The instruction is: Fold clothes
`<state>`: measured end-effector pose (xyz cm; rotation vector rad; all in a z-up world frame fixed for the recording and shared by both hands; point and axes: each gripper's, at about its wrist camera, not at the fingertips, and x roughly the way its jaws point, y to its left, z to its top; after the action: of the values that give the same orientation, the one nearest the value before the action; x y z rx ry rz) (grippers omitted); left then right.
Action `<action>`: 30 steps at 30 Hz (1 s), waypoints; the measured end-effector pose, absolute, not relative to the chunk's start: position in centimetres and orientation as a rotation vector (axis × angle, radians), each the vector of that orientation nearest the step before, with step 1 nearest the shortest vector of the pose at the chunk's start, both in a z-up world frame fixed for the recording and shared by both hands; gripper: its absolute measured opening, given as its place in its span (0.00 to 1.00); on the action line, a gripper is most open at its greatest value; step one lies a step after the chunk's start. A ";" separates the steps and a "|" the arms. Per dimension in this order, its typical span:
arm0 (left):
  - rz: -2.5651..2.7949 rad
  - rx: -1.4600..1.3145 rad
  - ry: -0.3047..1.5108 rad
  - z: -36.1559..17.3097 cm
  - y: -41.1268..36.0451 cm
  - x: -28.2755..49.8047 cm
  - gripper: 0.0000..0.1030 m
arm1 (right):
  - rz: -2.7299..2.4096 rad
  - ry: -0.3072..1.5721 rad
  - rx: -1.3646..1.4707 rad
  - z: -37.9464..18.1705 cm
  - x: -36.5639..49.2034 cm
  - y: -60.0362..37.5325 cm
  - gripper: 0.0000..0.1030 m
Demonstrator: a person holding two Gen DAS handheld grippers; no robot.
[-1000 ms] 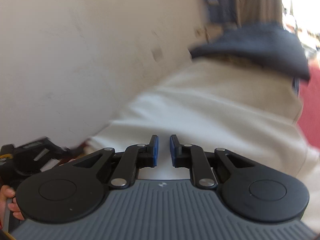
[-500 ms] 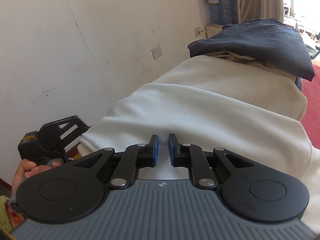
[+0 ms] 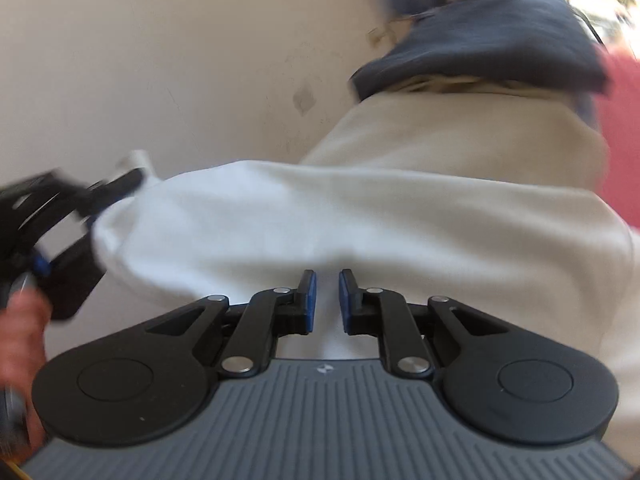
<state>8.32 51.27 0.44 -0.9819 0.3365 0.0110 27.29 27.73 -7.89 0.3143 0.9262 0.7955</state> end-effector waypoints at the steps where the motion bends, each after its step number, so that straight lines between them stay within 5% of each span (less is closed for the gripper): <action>1: -0.054 -0.899 0.336 2.1 48.9 8.1 0.06 | 0.797 0.909 0.384 -7.3 26.9 25.7 0.13; 7: -0.455 -0.513 0.430 5.2 31.4 5.1 0.06 | 0.684 0.786 0.607 -5.8 19.5 7.9 0.13; 14: -0.666 -0.269 0.746 -5.5 16.2 -1.3 0.08 | 0.332 0.797 0.862 -11.1 4.8 -14.5 0.14; 19: -0.568 -0.082 1.134 -17.8 15.5 -2.6 0.19 | 0.197 0.967 0.934 -16.5 -2.5 -19.6 0.15; 24: -0.516 -0.198 1.154 -17.2 18.0 -5.3 0.44 | 0.297 1.026 0.921 -18.1 -3.2 -17.7 0.16; 30: -0.406 -0.431 1.193 -16.5 19.0 -5.6 0.45 | 0.386 1.097 0.855 -18.6 -1.2 -14.3 0.29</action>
<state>-5.65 19.01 -16.53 -0.4313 1.1932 -0.4062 -1.18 -14.26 -18.61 0.8547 1.0966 0.3857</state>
